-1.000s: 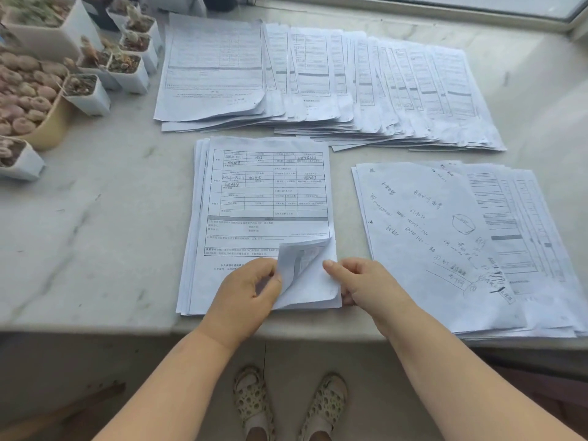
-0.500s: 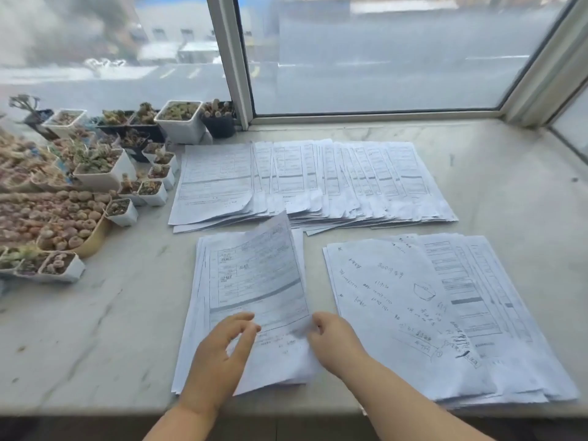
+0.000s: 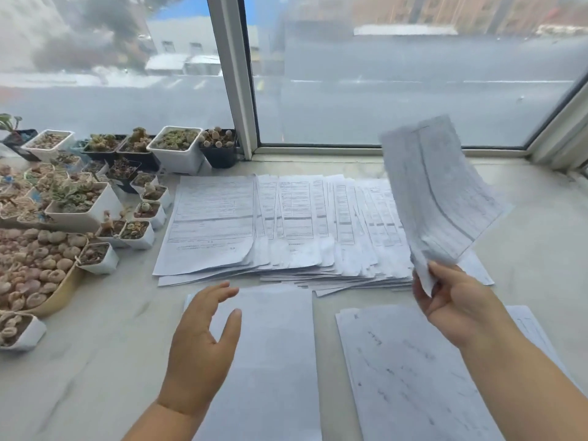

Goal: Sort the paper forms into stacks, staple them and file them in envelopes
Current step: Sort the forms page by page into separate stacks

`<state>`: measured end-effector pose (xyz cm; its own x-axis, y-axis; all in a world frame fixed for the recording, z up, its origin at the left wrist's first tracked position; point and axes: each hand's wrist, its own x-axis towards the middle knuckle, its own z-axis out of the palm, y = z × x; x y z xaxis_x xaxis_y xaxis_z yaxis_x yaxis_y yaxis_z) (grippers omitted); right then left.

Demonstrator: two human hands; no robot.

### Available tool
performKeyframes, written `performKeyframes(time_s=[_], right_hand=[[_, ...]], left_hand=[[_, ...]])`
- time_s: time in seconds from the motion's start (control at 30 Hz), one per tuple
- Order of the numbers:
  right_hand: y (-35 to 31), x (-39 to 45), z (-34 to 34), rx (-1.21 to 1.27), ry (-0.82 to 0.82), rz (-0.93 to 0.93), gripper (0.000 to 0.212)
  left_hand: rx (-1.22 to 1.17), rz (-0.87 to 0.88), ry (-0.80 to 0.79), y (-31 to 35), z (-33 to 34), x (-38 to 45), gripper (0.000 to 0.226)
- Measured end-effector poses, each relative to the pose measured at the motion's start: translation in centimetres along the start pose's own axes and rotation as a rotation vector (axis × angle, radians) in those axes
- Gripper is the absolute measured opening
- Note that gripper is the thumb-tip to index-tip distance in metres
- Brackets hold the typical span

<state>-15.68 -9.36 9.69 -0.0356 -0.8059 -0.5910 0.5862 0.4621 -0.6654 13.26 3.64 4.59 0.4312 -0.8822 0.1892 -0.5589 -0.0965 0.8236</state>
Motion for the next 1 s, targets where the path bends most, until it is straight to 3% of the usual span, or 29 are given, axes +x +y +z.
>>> performKeyframes(time_s=[0.2,0.33,0.43,0.6,0.73,0.87,1.0], right_hand=[[2.9,5.9,7.2,-0.013,-0.078,0.037,0.02],[6.0,9.1,11.4,-0.048,-0.13,0.096,0.017],[7.6,11.6,13.2,-0.152,-0.145,0.148,0.017],[8.4,15.6,14.1,-0.384,-0.173,0.226,0.013],[9.1,17.6,14.9,-0.506,-0.289,0.299,0.017],[10.2,18.4,15.8,-0.529,-0.386,0.348,0.019],[10.7,18.6,16.1,-0.51,-0.431,0.377,0.021]], left_hand=[[0.178,0.044,-0.168,-5.1,3.6,9.3,0.05],[0.458,0.057,-0.44,-7.9,6.0,13.3,0.079],[0.505,0.05,-0.535,-9.3,7.0,14.4,0.081],[0.438,0.071,-0.487,-10.2,6.2,15.4,0.068],[0.405,0.113,-0.439,-10.7,6.0,15.2,0.056],[0.353,0.1,-0.442,-11.6,5.8,14.9,0.062],[0.246,0.009,-0.337,-11.4,6.0,14.8,0.044]])
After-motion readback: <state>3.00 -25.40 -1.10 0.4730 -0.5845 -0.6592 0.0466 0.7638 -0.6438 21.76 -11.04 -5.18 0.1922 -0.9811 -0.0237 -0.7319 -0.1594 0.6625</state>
